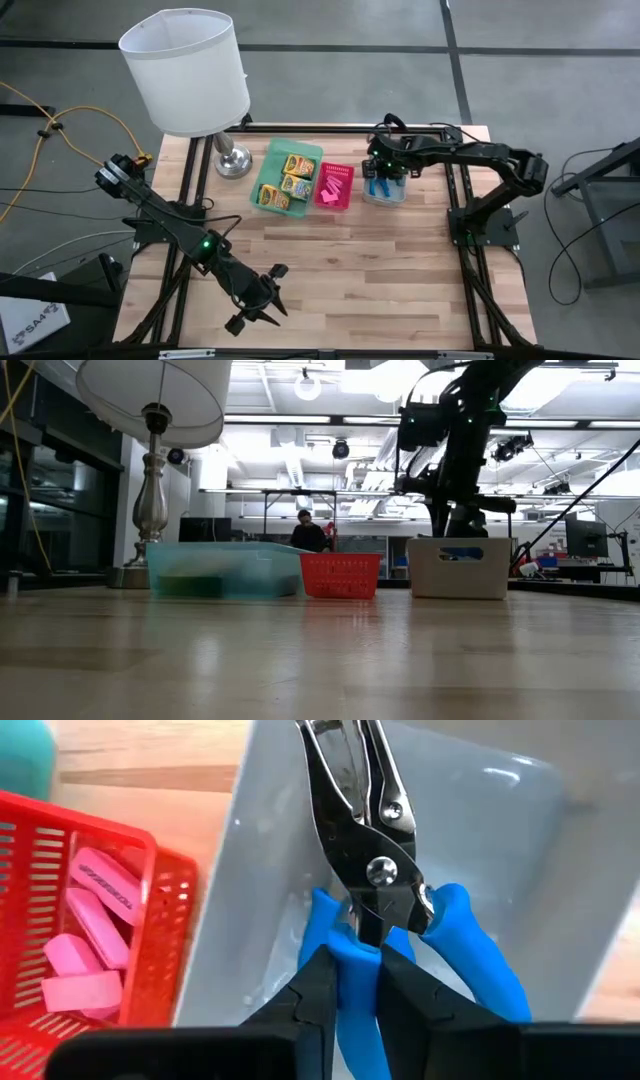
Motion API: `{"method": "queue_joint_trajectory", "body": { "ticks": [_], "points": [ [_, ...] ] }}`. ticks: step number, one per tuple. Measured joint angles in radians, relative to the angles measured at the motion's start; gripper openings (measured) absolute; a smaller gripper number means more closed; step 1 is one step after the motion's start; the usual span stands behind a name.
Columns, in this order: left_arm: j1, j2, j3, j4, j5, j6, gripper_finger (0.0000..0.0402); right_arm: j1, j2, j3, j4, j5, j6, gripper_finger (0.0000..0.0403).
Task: Pick & Place School Supplies
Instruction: Put the blue puncher into the gray bin
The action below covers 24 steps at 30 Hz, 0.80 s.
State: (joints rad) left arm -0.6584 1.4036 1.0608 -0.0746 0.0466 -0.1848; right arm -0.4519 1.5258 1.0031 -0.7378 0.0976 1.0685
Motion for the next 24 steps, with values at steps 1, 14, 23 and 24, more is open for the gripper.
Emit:
{"method": "queue_joint_trajectory", "body": {
  "ticks": [1, 14, 23, 24],
  "points": [
    [-0.001, 0.000, 0.000, 0.000, 0.000, 0.000, 0.0122, 0.000, 0.005, 0.000, 0.010, 0.000, -0.008, 0.0046],
    [-0.013, 0.000, 0.000, -0.001, 0.000, -0.004, 0.0122, -0.021, 0.122, 0.000, 0.079, -0.052, -0.051, 0.0049],
    [-0.015, 0.001, 0.000, -0.001, 0.001, 0.000, 0.0122, -0.031, 0.122, 0.000, 0.076, -0.060, -0.063, 0.0061],
    [-0.015, 0.001, 0.000, -0.001, 0.000, 0.000, 0.0122, -0.033, 0.122, 0.000, 0.075, -0.054, -0.069, 0.0063]
  ]
}}
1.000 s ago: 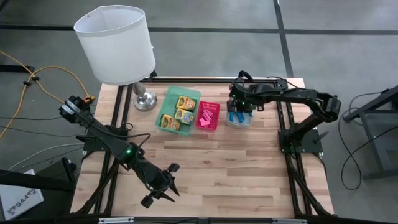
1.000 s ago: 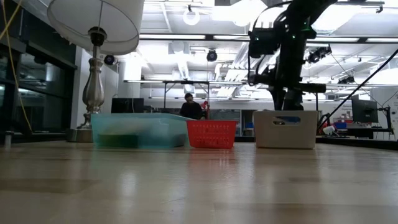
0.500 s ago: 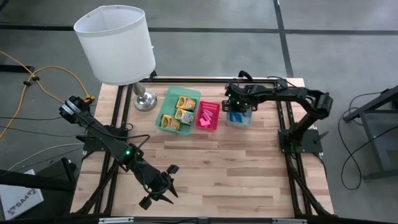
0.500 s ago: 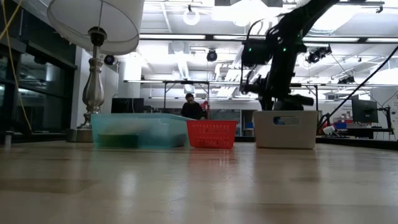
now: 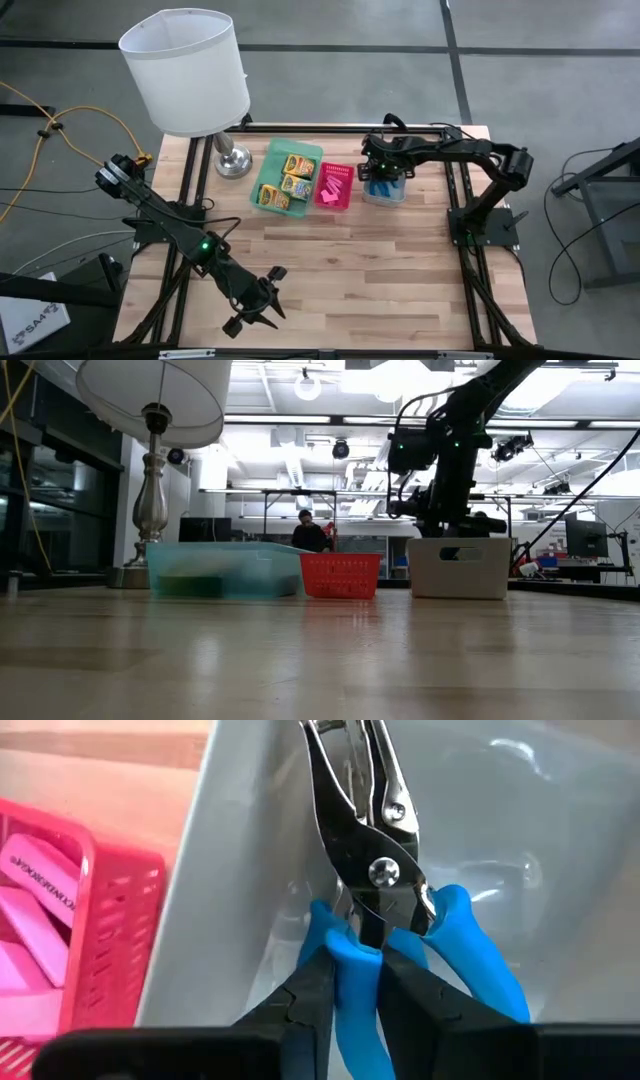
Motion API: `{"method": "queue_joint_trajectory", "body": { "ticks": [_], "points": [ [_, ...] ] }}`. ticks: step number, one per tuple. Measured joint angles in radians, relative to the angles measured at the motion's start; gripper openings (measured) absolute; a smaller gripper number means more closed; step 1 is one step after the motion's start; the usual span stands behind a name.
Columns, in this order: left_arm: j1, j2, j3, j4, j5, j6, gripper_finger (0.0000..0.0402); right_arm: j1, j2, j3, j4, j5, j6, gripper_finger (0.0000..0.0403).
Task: Pick & Place School Supplies
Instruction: Put the blue puncher into the gray bin, then return to Home Position
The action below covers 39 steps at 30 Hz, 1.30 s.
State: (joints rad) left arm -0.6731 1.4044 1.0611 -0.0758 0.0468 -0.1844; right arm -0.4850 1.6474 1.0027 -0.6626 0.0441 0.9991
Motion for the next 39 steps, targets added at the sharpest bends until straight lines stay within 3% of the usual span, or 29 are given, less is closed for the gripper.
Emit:
{"method": "queue_joint_trajectory", "body": {
  "ticks": [12, 22, 39],
  "points": [
    [-0.006, 0.000, 0.000, 0.000, 0.000, 0.001, 0.0122, -0.008, 0.000, 0.000, -0.030, 0.027, -0.035, 0.0101],
    [-0.006, 0.000, 0.000, 0.000, 0.000, 0.001, 0.0122, -0.013, 0.000, 0.000, -0.030, -0.036, -0.067, 0.0135],
    [-0.006, 0.000, 0.000, -0.007, 0.001, 0.002, 0.0122, -0.054, -0.010, 0.000, -0.030, -0.100, -0.136, 0.0128]
  ]
}}
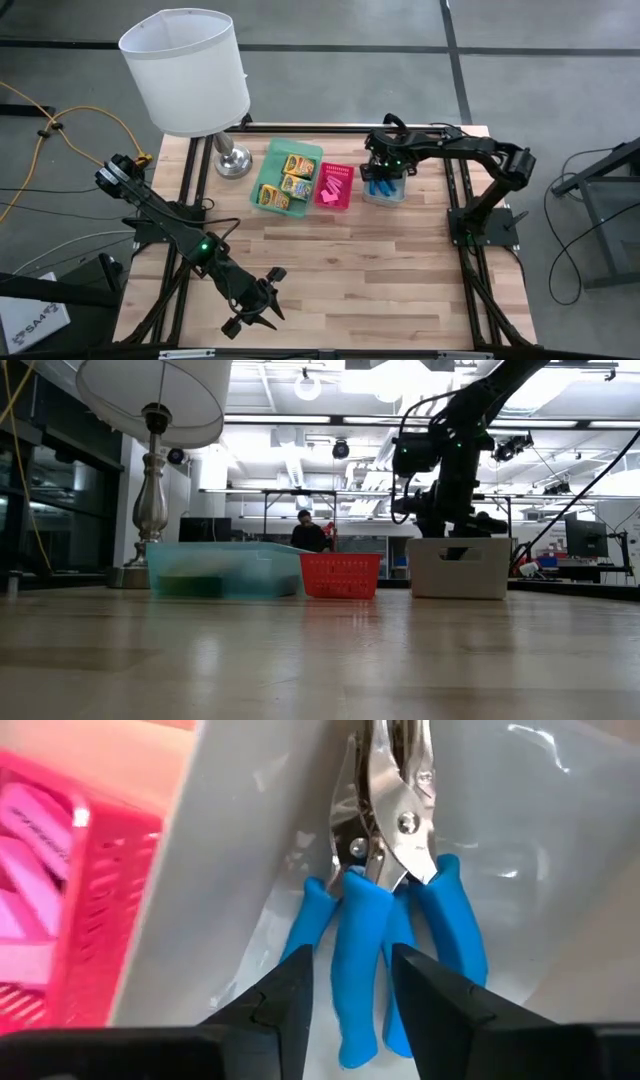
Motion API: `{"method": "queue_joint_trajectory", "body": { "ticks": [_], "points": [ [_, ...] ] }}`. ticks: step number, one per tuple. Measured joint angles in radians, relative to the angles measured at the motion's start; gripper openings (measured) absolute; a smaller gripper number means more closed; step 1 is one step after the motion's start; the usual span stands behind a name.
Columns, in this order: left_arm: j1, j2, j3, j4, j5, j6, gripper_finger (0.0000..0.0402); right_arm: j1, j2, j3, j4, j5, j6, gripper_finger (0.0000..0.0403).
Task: Pick & Place School Supplies
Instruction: Return to Home Position
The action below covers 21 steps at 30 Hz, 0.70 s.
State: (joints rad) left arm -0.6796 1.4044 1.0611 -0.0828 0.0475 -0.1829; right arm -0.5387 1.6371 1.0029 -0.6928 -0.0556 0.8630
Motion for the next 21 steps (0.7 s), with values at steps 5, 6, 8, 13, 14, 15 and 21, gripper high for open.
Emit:
{"method": "queue_joint_trajectory", "body": {
  "ticks": [5, 6, 8, 13, 14, 15, 21],
  "points": [
    [0.000, 0.000, 0.000, -0.001, 0.000, 0.002, 0.0122, -0.011, -0.043, 0.000, -0.001, 0.000, -0.014, 0.0121],
    [0.000, 0.000, 0.000, -0.001, 0.000, 0.002, 0.0122, -0.013, -0.059, 0.000, 0.000, 0.001, -0.022, 0.0120],
    [0.000, 0.000, 0.000, -0.001, 0.000, 0.002, 0.0122, -0.013, -0.089, 0.000, 0.002, 0.000, -0.026, 0.0117],
    [0.000, 0.000, 0.000, -0.001, 0.000, 0.011, 0.0122, -0.011, -0.159, 0.000, 0.001, -0.006, -0.050, 0.0115],
    [0.000, 0.000, 0.000, -0.001, 0.000, 0.011, 0.0122, -0.011, -0.172, 0.000, 0.001, -0.014, -0.056, 0.0115],
    [0.000, 0.000, 0.000, -0.001, 0.000, 0.011, 0.0122, -0.011, -0.183, 0.000, 0.001, -0.028, -0.061, 0.0116],
    [0.001, 0.000, 0.000, -0.006, -0.051, -0.003, 0.0122, 0.012, -0.237, 0.000, 0.005, -0.107, -0.087, 0.0114]
  ]
}}
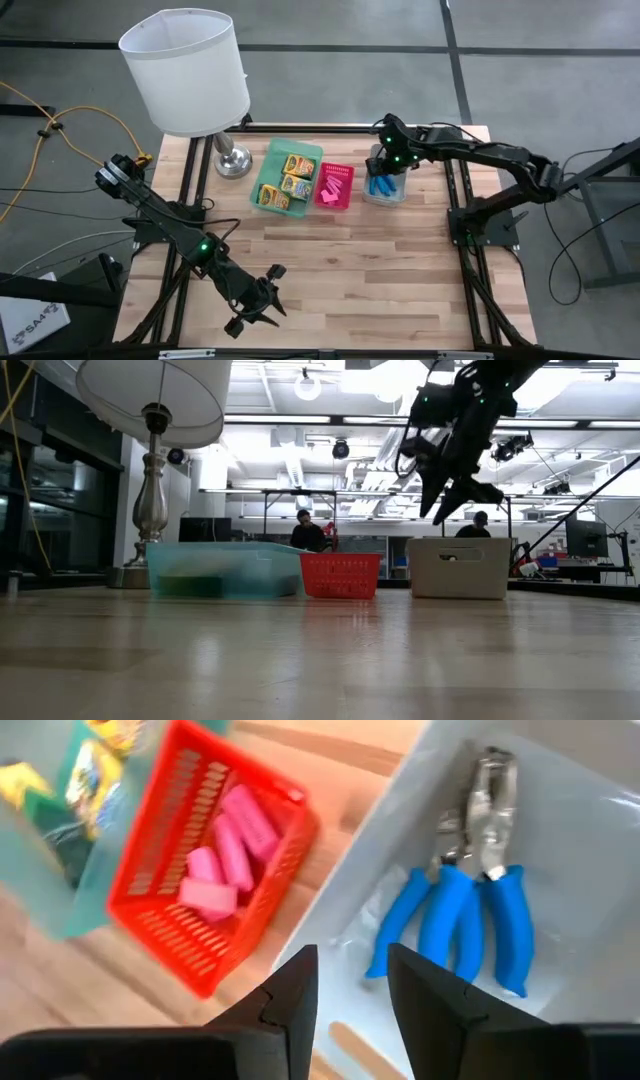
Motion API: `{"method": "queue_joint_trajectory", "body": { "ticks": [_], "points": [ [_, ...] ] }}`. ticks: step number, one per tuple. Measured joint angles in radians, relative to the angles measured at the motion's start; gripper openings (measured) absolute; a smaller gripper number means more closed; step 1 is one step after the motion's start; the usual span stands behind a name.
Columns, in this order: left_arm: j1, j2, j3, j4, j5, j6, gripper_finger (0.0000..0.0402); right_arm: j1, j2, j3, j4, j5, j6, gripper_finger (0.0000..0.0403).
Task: Pick & Place School Supplies
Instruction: Return to Home Position
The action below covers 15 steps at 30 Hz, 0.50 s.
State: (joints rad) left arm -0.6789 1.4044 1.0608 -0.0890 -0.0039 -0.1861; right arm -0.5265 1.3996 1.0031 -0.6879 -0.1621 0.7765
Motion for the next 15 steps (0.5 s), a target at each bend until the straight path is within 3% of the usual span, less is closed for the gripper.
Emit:
{"method": "queue_joint_trajectory", "body": {
  "ticks": [6, 15],
  "points": [
    [0.025, 0.000, 0.000, -0.065, -0.176, -0.059, 0.0122, 0.056, -0.060, 0.000, 0.026, -0.014, -0.051, 0.0113],
    [0.115, 0.000, 0.000, -0.068, -0.190, -0.075, 0.0122, 0.164, -0.192, 0.000, 0.045, -0.022, -0.068, 0.0111]
  ]
}}
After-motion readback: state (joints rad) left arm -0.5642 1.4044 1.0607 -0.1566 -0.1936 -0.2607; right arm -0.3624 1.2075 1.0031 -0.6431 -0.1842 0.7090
